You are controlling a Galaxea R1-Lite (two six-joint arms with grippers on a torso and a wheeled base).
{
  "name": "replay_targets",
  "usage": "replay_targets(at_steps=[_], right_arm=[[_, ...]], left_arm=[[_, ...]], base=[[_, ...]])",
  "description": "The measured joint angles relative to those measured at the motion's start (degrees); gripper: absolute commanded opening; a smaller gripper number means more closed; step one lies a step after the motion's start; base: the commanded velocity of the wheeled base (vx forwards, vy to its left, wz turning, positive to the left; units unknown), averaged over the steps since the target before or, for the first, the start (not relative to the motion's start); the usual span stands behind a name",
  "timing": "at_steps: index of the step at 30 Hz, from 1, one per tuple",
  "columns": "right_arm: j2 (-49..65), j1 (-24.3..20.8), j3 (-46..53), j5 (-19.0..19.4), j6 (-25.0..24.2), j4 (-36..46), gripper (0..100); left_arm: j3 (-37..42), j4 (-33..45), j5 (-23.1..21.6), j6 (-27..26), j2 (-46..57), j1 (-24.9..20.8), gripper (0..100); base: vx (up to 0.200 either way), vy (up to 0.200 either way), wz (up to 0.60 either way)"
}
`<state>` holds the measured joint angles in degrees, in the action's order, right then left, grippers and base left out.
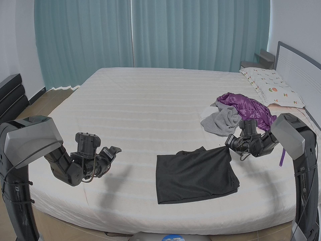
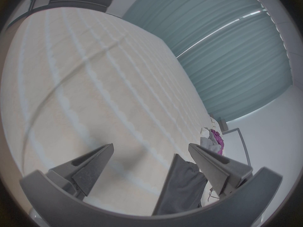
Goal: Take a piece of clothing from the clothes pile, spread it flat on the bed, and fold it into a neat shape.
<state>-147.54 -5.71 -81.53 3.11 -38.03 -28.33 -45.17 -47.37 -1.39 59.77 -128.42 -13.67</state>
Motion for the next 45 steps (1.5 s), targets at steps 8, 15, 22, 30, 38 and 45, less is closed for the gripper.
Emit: replay_targets(at_steps=[8, 15, 22, 30, 38, 45], right_arm=[[0.0, 0.17, 0.22, -0.76, -1.6, -0.18, 0], [0.0, -0.11, 0.48, -1.19, -3.54, -0.6, 0], [0.38, -0.73, 1.46, -2.02, -4.24, -0.82, 0], [0.99, -1.46, 2.26, -2.27, -4.33, -0.95, 0], [1.38, -1.56, 2.23, -2.29, -4.33, -0.98, 0], [1.43, -1.21, 2.15, -2.27, -4.41, -0.98, 0]], left_arm=[[-11.86, 6.13, 0.38, -1.85, -3.39, -4.49, 100], [-24.49, 14.36, 0.68, -2.11, -7.97, -9.13, 100], [-34.24, 20.71, 1.85, -5.34, -13.76, -12.65, 100], [-42.05, 23.54, 2.62, -6.51, -18.41, -14.56, 100], [-51.49, 31.63, 5.16, -6.57, -22.75, -15.41, 0], [-57.83, 37.44, 5.73, -6.49, -25.7, -16.02, 0]], base=[[0.0, 0.0, 0.0], [0.0, 0.0, 0.0], [0.0, 0.0, 0.0], [0.0, 0.0, 0.0], [0.0, 0.0, 0.0], [0.0, 0.0, 0.0]])
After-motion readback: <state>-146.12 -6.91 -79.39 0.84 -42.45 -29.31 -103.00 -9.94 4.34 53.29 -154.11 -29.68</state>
